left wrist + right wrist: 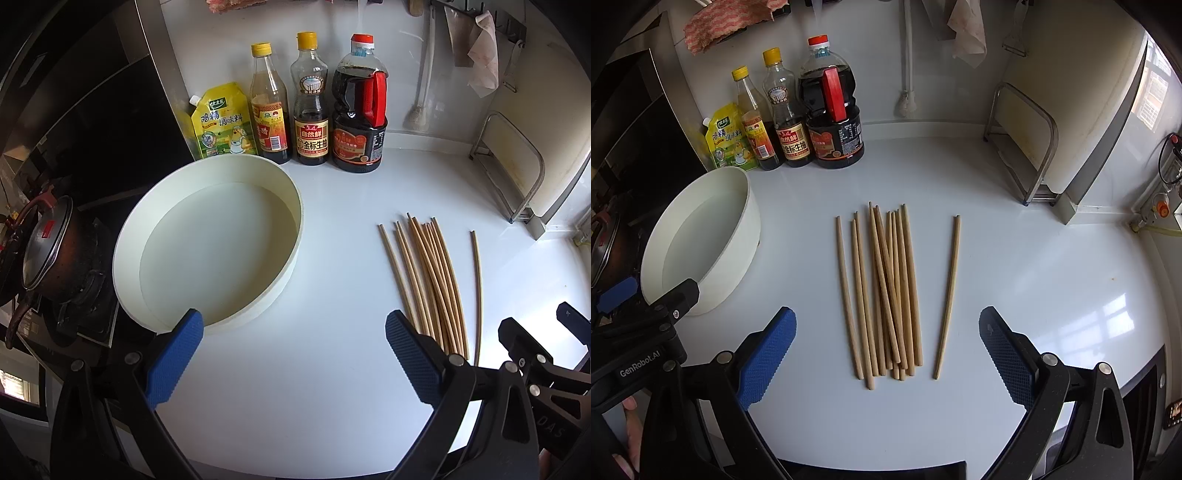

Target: Organize utensils

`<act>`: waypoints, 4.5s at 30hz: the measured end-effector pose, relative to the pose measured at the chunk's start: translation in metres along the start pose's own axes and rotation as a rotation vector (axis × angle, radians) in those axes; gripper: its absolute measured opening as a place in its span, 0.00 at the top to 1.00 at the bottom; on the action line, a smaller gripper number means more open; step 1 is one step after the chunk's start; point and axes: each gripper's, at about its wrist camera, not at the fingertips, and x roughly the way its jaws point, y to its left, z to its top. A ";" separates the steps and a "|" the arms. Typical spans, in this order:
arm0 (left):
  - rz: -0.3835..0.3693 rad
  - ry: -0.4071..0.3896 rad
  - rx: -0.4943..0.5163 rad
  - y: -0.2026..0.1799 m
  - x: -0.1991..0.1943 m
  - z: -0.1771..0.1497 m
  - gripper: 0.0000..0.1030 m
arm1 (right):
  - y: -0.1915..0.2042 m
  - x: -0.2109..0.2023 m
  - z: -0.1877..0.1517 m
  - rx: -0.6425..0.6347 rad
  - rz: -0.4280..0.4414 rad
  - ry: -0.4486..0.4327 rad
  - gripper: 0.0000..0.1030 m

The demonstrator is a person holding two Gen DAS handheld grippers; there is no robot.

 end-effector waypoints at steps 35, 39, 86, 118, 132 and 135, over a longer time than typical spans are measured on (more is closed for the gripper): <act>0.003 -0.006 -0.002 0.006 -0.003 0.002 0.06 | 0.001 -0.005 0.002 -0.007 -0.008 -0.016 0.08; 0.003 -0.011 -0.001 0.007 -0.004 0.003 0.06 | 0.001 -0.005 0.002 -0.007 -0.007 -0.016 0.08; -0.080 -0.038 0.032 -0.016 0.033 0.004 0.06 | -0.038 0.030 -0.014 0.051 0.091 0.036 0.08; -0.112 0.135 -0.011 -0.082 0.148 -0.015 0.06 | -0.109 0.158 -0.017 0.094 -0.084 0.108 0.09; -0.096 0.138 0.021 -0.094 0.160 -0.018 0.06 | -0.108 0.162 -0.015 0.058 -0.116 0.091 0.12; -0.097 0.129 0.027 -0.094 0.159 -0.019 0.06 | -0.105 0.160 -0.015 0.039 -0.117 0.082 0.19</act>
